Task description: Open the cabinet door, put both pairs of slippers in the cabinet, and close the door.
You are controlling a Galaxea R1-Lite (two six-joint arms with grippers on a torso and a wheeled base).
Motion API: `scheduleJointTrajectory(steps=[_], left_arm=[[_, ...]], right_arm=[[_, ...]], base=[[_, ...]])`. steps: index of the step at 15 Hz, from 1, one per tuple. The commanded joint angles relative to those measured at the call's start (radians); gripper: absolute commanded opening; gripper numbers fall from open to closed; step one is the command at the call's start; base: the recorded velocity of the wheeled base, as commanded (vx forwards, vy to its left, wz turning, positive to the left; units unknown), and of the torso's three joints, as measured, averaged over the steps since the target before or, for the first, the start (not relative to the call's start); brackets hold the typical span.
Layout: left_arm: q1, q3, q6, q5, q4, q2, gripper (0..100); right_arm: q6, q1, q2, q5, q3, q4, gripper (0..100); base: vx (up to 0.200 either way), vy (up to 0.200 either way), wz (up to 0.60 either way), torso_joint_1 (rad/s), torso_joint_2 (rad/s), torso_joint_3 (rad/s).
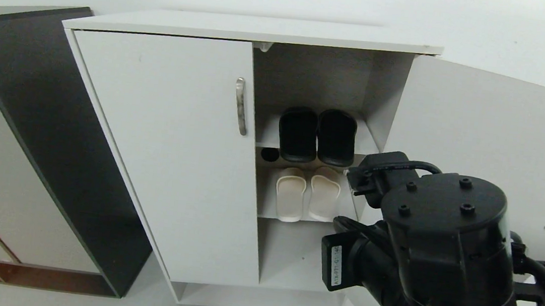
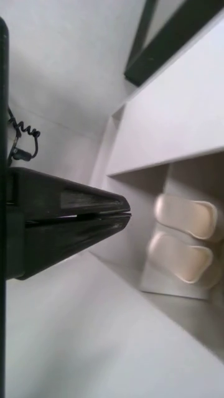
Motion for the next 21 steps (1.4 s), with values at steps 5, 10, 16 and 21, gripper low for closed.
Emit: scheduleJointTrajectory(steps=[5,10,16,21], left_arm=[[0.000,0.000,0.000,0.000,0.000,0.000,0],[0.000,0.000,-0.002,0.000,0.000,0.000,0],[0.000,0.000,-0.002,0.000,0.000,0.000,0],[0.001,0.000,-0.002,0.000,0.000,0.000,0]], right_arm=[[-0.007,-0.011,-0.004,0.002,0.032,-0.028,0],[-0.014,-0.037,-0.001,0.005,0.041,-0.035,0],[-0.014,-0.048,0.001,0.030,0.050,-0.035,0],[-0.014,-0.048,-0.002,0.030,0.064,-0.035,0]], base=[[-0.200,0.000,0.00,0.000,0.00,0.006],[-0.040,0.000,0.00,0.001,0.00,0.000],[0.000,0.000,0.00,0.000,0.00,0.000],[0.000,0.000,0.00,0.000,0.00,0.000]])
